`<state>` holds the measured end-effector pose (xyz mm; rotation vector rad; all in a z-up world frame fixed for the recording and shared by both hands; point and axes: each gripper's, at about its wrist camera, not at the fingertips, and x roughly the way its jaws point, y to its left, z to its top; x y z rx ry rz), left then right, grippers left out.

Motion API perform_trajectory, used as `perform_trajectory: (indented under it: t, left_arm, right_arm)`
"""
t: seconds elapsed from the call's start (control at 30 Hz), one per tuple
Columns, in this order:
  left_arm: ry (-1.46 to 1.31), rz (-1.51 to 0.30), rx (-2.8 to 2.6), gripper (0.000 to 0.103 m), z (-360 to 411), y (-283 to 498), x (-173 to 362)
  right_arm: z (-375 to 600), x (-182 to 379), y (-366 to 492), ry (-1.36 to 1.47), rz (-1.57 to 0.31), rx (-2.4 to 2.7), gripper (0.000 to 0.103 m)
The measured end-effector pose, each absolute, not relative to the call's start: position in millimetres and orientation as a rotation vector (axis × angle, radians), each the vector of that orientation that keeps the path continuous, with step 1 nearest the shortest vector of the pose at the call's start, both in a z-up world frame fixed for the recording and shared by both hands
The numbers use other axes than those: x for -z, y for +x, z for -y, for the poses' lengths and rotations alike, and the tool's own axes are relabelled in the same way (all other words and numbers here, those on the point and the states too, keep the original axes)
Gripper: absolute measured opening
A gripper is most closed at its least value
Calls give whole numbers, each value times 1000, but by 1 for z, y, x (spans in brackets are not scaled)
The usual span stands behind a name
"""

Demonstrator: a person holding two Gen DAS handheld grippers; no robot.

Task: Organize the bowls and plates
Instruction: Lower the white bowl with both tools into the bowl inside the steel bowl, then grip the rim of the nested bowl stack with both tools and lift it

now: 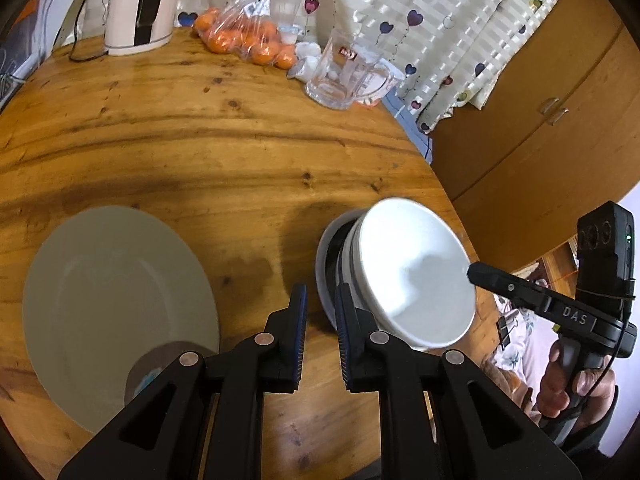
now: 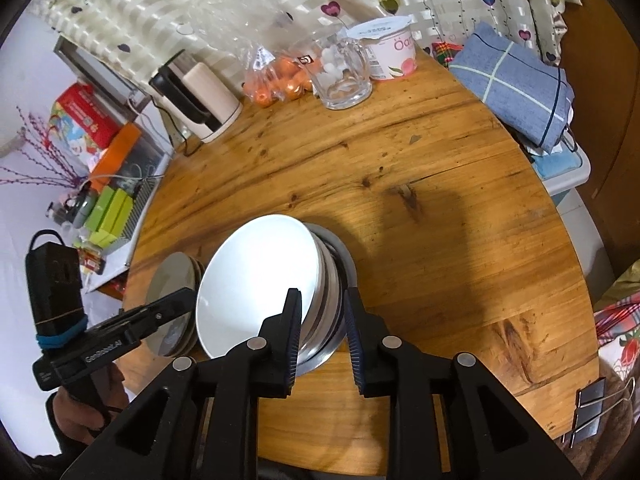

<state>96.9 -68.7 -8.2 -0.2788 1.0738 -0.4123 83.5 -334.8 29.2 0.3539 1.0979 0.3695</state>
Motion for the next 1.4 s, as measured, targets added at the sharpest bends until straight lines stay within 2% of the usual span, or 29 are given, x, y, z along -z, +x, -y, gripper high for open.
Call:
perform_trajectory:
  t: [0.4,1.0,1.4]
  left_arm:
    - [-256,-1125,416,15,79,92,23]
    - [-243,-1143,427,15,85,99,27]
    - [-229,-1028,424,15,74,84,10]
  right_arm:
    - [342,-25,61,323,-1117,-378,21]
    - [326,-11,74,296,-1149,-387,22]
    - [336,-23,67,287,-1083,-402,22]
